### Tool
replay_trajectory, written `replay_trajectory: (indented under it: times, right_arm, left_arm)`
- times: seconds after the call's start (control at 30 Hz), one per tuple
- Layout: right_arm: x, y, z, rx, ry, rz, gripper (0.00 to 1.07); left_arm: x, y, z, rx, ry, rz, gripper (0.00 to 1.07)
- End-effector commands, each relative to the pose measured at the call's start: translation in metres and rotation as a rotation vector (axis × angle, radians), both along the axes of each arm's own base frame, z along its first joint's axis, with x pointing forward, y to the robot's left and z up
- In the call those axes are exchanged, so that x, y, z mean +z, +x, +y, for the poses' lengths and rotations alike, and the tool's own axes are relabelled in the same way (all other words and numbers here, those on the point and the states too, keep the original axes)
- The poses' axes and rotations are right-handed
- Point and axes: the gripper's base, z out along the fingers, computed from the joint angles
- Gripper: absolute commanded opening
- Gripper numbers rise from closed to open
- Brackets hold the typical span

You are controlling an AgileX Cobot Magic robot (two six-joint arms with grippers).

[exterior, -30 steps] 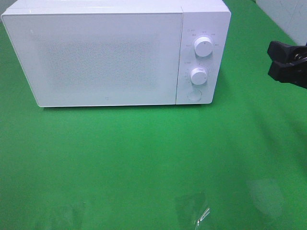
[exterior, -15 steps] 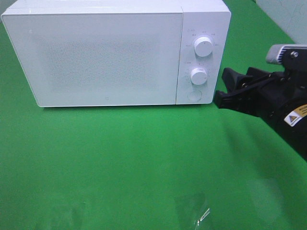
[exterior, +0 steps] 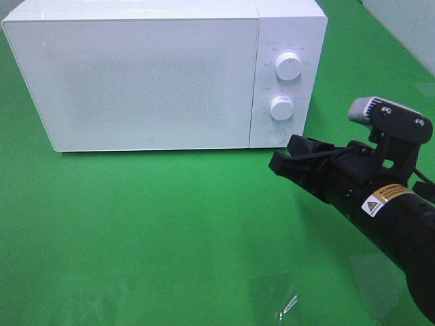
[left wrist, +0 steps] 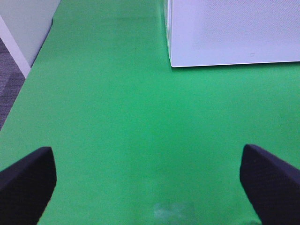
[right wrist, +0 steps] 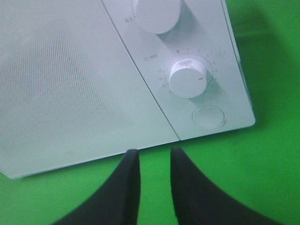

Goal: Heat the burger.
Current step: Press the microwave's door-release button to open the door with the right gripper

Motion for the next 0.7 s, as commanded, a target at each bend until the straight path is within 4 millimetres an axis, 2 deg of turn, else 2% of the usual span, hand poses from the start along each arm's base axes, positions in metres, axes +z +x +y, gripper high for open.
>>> replay_trajectory:
  times: [0.03,0.07,0.1,0.13,0.17,0.2,0.23,0.27,0.3,0.37,0.47,0.7]
  right_arm:
    - [0.011,0.002,0.001,-0.034,0.265,-0.040,0.20]
    - [0.012,0.002,0.000,-0.051,0.458,0.010,0.17]
    - [0.012,0.002,0.000,-0.051,0.458,0.010,0.17]
    - [0.012,0.002,0.000,-0.064,0.615,0.060,0.14]
    - [0.012,0.002,0.000,-0.064,0.615,0.060,0.14]
    - [0.012,0.002,0.000,-0.079,0.747,0.102,0.11]
    - [0.012,0.002,0.000,-0.079,0.747,0.102,0.11]
    - [0.012,0.002,0.000,-0.089,0.858,0.141,0.06]
    - [0.012,0.002,0.000,-0.089,0.858,0.141,0.06]
    - [0.010,0.002,0.000,-0.116,0.994,0.203,0.00]
    - [0.009,0.002,-0.001,-0.131,1.014,0.216,0.00]
    - [-0.001,0.003,-0.010,-0.288,1.038,0.269,0.00]
  left_arm:
    - [0.000,-0.002,-0.001,0.001,-0.008,-0.030,1.00]
    - [0.000,-0.002,-0.001,0.001,-0.008,-0.030,1.00]
    - [0.000,-0.002,-0.001,0.001,-0.008,-0.030,1.00]
    - [0.000,-0.002,-0.001,0.001,-0.008,-0.030,1.00]
    - [0.000,-0.002,-0.001,0.001,-0.008,-0.030,1.00]
    - [0.000,-0.002,-0.001,0.001,-0.008,-0.030,1.00]
    - [0.000,-0.002,-0.001,0.001,-0.008,-0.030,1.00]
    - [0.000,-0.002,-0.001,0.001,-0.008,-0.030,1.00]
    - [0.000,-0.002,-0.001,0.001,-0.008,-0.030,1.00]
    - [0.000,-0.002,-0.001,0.001,-0.008,-0.030,1.00]
    - [0.000,-0.002,-0.001,0.001,-0.008,-0.030,1.00]
    - [0.000,-0.002,-0.001,0.001,-0.009,-0.030,1.00]
